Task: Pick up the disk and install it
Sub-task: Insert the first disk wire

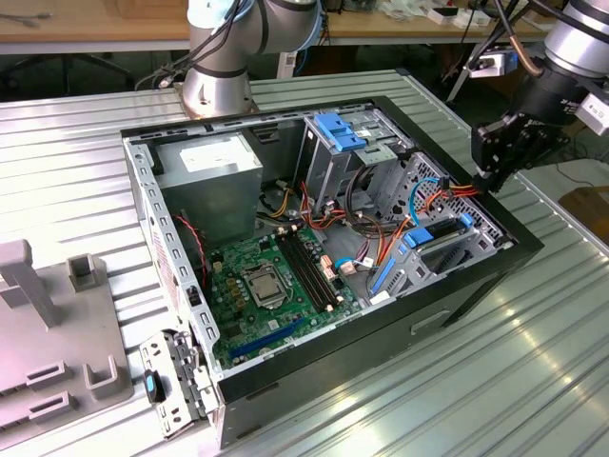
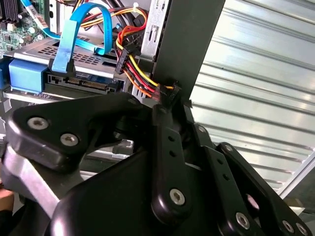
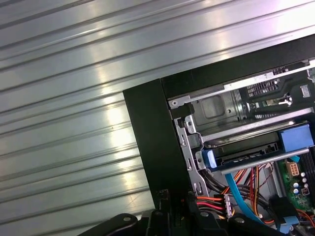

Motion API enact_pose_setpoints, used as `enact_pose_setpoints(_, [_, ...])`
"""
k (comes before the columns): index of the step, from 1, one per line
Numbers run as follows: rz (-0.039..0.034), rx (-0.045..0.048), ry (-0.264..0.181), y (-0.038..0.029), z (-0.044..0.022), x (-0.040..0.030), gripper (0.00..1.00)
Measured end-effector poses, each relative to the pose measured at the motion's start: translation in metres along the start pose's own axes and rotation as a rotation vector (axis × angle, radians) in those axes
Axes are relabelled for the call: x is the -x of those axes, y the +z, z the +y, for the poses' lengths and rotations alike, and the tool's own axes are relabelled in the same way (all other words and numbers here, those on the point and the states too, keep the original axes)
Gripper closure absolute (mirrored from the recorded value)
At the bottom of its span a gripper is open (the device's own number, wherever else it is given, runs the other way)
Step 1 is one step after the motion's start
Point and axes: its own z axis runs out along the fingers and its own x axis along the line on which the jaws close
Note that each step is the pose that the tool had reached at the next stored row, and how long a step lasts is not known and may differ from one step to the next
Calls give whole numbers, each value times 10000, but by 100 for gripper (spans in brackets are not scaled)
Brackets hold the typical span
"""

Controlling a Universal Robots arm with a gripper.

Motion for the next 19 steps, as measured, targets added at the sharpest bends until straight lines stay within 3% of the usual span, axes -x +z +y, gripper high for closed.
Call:
enact_pose_setpoints(1, [1, 1, 0, 0, 0, 0, 69])
enact_pose_setpoints(19, [2, -2, -12, 16, -48, 9, 69])
